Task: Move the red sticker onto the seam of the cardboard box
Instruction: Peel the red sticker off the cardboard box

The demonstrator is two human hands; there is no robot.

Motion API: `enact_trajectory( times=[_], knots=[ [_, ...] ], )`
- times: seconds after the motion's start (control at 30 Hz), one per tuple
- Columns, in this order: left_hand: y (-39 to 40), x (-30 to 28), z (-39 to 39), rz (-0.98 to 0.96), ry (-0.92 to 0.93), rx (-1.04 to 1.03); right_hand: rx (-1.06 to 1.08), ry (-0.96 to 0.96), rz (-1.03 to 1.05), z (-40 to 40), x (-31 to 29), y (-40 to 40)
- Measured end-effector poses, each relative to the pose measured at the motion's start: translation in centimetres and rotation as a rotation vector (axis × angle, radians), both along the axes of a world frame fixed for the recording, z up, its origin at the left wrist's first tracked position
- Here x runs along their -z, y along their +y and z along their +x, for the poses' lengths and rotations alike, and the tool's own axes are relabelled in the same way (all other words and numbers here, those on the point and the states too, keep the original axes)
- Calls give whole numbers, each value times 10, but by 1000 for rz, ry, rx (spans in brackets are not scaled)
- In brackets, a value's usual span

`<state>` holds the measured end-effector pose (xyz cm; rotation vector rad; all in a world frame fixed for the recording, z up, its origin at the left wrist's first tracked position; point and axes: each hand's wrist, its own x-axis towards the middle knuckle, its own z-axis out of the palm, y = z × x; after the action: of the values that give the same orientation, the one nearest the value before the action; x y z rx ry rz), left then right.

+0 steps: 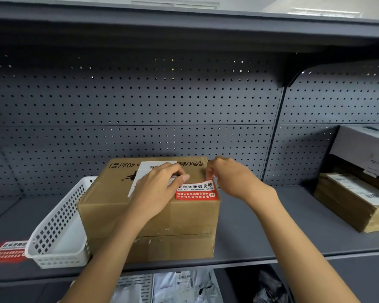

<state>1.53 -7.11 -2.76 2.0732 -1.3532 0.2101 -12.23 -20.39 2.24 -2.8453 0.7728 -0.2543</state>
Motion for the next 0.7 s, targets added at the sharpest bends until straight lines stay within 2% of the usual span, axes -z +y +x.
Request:
enact_trajectory(
  times=[0.27,0.33,0.5,0.7],
  knots=[
    [-2,1,1,0,-11,-5,11,46,94,-4,-7,6],
    [-2,1,2,10,-24,-11,-14,49,60,-5,-7,7],
    [-1,1,3,-21,-16,-32,14,-96,21,-10,-3,7],
    [0,-1,9,-63,119,4,6,-270,84,-24,-20,18]
  ],
)
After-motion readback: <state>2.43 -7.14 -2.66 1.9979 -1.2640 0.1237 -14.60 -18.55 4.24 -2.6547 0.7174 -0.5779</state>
